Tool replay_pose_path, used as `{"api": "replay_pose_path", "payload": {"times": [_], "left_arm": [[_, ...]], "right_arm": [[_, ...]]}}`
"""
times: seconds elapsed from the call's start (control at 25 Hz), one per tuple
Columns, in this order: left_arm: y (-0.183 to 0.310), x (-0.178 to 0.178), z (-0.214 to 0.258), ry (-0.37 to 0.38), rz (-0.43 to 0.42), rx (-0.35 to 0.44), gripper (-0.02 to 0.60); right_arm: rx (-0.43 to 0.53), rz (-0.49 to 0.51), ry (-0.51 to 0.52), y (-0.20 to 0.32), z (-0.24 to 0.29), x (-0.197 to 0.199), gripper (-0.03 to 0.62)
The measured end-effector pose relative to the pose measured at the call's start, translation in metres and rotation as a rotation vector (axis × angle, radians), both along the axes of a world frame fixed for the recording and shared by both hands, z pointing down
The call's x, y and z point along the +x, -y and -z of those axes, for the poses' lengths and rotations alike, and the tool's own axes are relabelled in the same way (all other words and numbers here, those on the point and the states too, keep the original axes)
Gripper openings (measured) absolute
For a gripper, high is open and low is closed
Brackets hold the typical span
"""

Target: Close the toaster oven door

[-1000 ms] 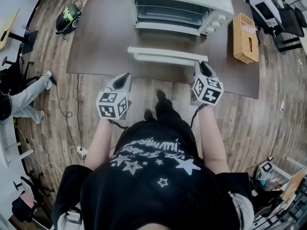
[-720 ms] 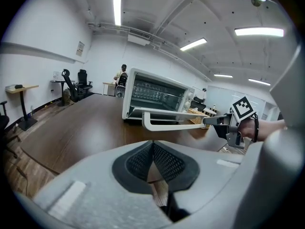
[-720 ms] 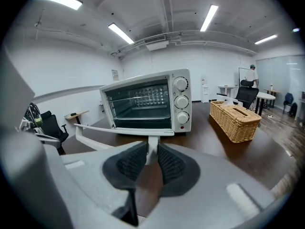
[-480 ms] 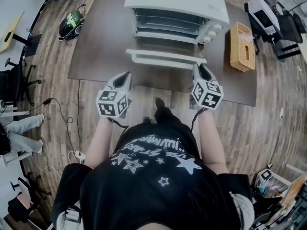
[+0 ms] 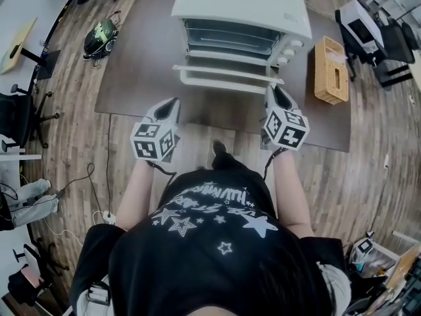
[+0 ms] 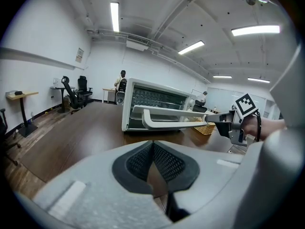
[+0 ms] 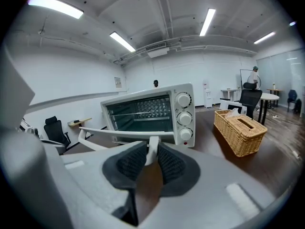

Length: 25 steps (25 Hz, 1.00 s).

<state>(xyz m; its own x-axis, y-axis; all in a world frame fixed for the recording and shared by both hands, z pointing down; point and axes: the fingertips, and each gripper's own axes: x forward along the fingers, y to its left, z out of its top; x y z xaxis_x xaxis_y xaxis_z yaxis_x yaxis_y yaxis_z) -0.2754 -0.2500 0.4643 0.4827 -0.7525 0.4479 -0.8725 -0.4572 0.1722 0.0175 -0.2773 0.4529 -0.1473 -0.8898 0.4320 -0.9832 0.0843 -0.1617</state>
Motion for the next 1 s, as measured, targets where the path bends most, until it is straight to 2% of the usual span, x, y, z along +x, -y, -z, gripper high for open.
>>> {"api": "replay_pose_path", "payload": {"times": [1.0], "left_arm": [[0.051,0.013,0.009,-0.005,0.010,0.023,0.011]], "right_arm": [[0.105,-0.007,0.079,0.058,0.050,0.012,0.081]]}}
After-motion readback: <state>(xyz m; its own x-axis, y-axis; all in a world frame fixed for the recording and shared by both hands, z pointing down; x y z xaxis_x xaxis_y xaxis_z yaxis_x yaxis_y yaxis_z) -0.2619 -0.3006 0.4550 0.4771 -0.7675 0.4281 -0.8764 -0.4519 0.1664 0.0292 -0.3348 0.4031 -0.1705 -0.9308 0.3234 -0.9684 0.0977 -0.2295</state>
